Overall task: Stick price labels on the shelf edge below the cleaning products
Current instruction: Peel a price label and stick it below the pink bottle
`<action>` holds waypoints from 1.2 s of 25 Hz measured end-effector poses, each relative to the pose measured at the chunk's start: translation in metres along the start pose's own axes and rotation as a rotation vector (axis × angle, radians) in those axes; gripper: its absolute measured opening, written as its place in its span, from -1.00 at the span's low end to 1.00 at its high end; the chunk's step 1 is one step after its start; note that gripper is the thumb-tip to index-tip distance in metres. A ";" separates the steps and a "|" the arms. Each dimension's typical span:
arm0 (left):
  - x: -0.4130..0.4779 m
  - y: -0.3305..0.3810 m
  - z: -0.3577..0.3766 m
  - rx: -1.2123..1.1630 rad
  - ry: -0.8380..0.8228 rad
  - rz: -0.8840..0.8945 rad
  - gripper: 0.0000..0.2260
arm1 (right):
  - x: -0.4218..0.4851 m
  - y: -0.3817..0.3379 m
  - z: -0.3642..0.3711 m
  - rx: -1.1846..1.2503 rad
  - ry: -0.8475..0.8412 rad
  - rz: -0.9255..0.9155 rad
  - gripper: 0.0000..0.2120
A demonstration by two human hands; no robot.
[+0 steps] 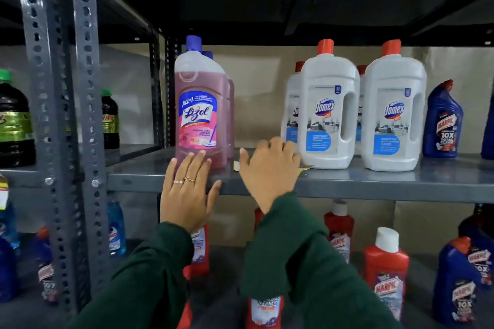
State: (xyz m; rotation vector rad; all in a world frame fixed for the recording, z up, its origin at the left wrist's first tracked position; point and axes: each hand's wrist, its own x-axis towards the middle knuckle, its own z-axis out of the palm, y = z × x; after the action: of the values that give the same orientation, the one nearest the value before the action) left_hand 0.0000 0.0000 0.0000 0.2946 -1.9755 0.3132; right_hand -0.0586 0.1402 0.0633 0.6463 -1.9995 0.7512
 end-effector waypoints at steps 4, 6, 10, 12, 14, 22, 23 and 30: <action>-0.007 -0.007 0.000 0.026 0.069 0.060 -0.65 | 0.016 -0.013 0.005 -0.212 -0.385 0.174 -0.71; -0.005 -0.008 0.000 0.036 0.076 0.070 -0.66 | 0.016 -0.015 0.007 -0.212 -0.380 0.184 -0.73; -0.005 -0.007 -0.001 0.070 0.070 0.070 -0.66 | 0.011 -0.018 0.006 -0.052 -0.236 0.187 -0.73; -0.005 -0.006 -0.001 0.072 0.046 0.062 -0.64 | 0.006 -0.019 0.006 0.074 -0.197 0.170 -0.73; -0.005 -0.006 -0.003 0.069 0.025 0.054 -0.63 | 0.003 -0.021 0.005 0.160 -0.162 0.175 -0.72; -0.007 -0.004 -0.009 -0.107 -0.031 0.021 -0.54 | -0.002 -0.015 -0.002 0.831 0.091 0.505 -0.71; -0.007 -0.005 -0.012 -0.201 -0.010 0.005 -0.54 | -0.004 -0.015 -0.006 0.881 0.082 0.494 -0.68; -0.002 -0.022 -0.043 -0.460 0.226 -0.002 -0.57 | -0.032 -0.022 -0.009 0.781 -0.126 0.079 -0.79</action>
State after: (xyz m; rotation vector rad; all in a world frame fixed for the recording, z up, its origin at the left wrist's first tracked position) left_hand 0.0445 -0.0058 0.0172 -0.0347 -1.7627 -0.1102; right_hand -0.0240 0.1365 0.0450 1.0763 -1.8127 1.5989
